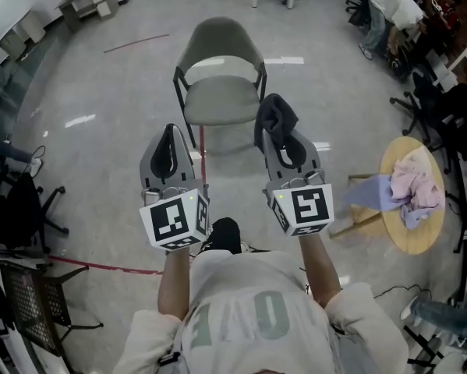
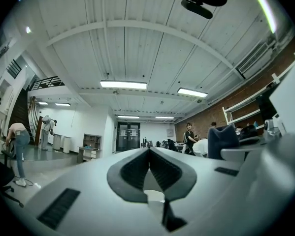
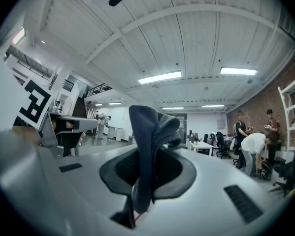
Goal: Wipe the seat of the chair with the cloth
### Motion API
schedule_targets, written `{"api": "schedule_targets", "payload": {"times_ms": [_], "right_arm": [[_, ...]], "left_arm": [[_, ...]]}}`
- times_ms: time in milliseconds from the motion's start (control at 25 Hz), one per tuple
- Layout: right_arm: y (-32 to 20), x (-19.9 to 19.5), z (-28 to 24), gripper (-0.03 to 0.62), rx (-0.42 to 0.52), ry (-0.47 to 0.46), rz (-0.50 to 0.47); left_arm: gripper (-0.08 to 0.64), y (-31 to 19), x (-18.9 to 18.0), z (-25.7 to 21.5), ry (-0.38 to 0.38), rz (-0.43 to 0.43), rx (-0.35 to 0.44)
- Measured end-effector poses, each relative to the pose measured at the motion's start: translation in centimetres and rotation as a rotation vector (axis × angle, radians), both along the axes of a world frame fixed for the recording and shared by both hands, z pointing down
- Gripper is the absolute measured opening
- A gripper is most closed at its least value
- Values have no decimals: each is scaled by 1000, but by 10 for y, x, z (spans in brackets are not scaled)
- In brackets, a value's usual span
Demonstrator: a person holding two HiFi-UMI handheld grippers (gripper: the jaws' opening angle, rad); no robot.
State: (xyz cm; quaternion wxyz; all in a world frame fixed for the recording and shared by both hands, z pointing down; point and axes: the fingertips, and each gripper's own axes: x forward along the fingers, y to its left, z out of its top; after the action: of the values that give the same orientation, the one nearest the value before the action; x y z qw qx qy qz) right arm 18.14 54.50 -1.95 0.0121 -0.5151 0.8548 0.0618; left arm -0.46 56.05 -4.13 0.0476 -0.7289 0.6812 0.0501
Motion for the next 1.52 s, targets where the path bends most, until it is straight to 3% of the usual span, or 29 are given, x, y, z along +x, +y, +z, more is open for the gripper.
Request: {"api": "schedule_targets", "payload": {"times_ms": [240, 440, 640, 800, 960, 1200, 1520], "right_arm": [[-22, -6, 26, 49, -24, -15, -18], [-69, -11, 54, 49, -56, -12, 6], [-147, -26, 54, 49, -2, 43, 45], [-226, -23, 31, 49, 21, -6, 156], [-320, -37, 12, 49, 7, -24, 173], [-439, -69, -3, 49, 2, -6, 146], [-535, -99, 14, 49, -59, -26, 155]], "left_arm": [[17, -23, -5, 25, -11, 0, -27], [15, -73, -11, 49, -15, 36, -38], [15, -170, -30, 56, -3, 70, -25], [15, -255, -39, 31, 10, 102, 52], [15, -351, -53, 5, -39, 93, 79], [15, -470, -72, 1, -48, 102, 54], [15, -561, -97, 15, -42, 133, 1]]}}
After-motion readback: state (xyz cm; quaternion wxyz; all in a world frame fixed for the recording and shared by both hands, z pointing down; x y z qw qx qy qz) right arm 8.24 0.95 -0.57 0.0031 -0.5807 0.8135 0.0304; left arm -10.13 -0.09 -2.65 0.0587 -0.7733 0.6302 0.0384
